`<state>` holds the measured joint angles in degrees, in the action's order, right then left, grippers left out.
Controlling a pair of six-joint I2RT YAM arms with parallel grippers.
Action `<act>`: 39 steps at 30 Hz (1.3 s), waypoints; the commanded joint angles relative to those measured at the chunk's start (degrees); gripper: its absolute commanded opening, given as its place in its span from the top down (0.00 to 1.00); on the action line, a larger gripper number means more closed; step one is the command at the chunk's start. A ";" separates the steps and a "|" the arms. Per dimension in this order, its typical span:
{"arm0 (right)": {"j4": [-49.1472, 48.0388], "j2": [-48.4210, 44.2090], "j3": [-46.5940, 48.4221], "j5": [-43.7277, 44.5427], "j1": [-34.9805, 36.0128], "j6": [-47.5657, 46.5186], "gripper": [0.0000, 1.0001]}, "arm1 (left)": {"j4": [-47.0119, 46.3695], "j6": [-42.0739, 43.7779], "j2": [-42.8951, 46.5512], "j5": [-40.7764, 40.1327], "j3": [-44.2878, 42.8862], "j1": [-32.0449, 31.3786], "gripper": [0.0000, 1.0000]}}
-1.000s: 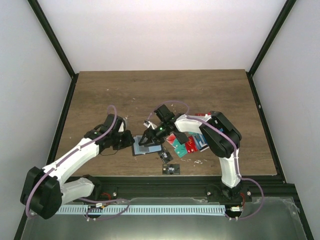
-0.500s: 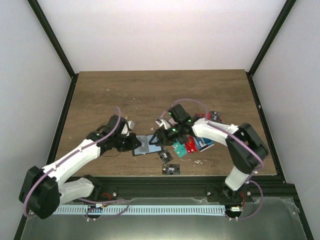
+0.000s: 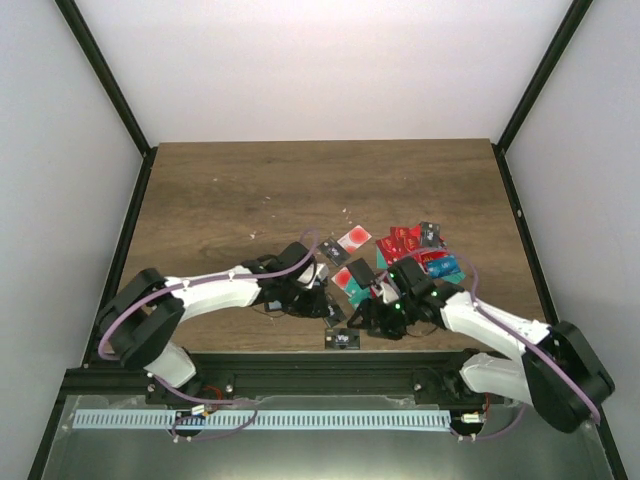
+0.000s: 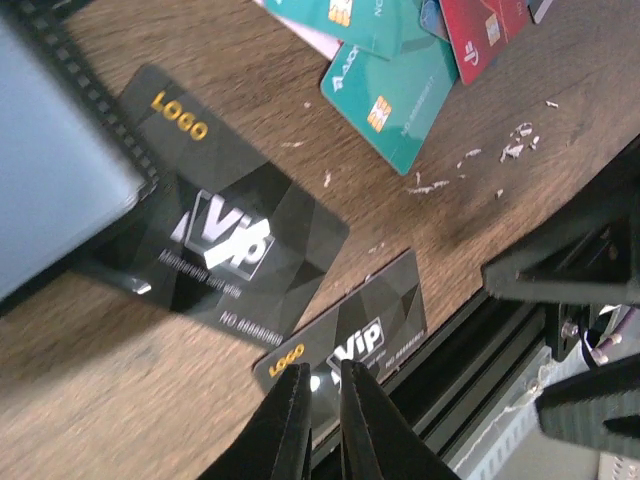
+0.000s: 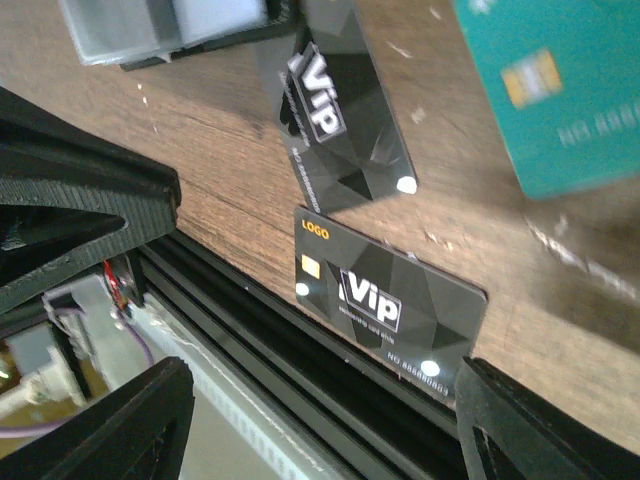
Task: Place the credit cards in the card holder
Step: Pick up the credit card from the center of the board.
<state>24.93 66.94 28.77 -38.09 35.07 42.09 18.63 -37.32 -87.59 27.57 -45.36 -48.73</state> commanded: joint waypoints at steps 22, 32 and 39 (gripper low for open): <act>-24.12 -17.49 -24.40 5.05 9.93 36.69 0.26 | -3.14 5.74 -19.95 4.30 -13.94 -6.28 0.88; -33.37 -16.03 -28.91 7.52 10.07 40.41 0.27 | -7.07 3.00 -20.15 3.28 -7.73 -8.33 0.89; -42.56 -6.47 -28.45 6.65 10.25 39.90 0.31 | -7.14 2.65 -18.90 2.54 -6.55 -8.39 0.89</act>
<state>-12.36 55.42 1.06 -35.57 45.30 82.65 8.73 -34.37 -106.26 32.47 -53.74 -56.58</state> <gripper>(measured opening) 0.705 0.107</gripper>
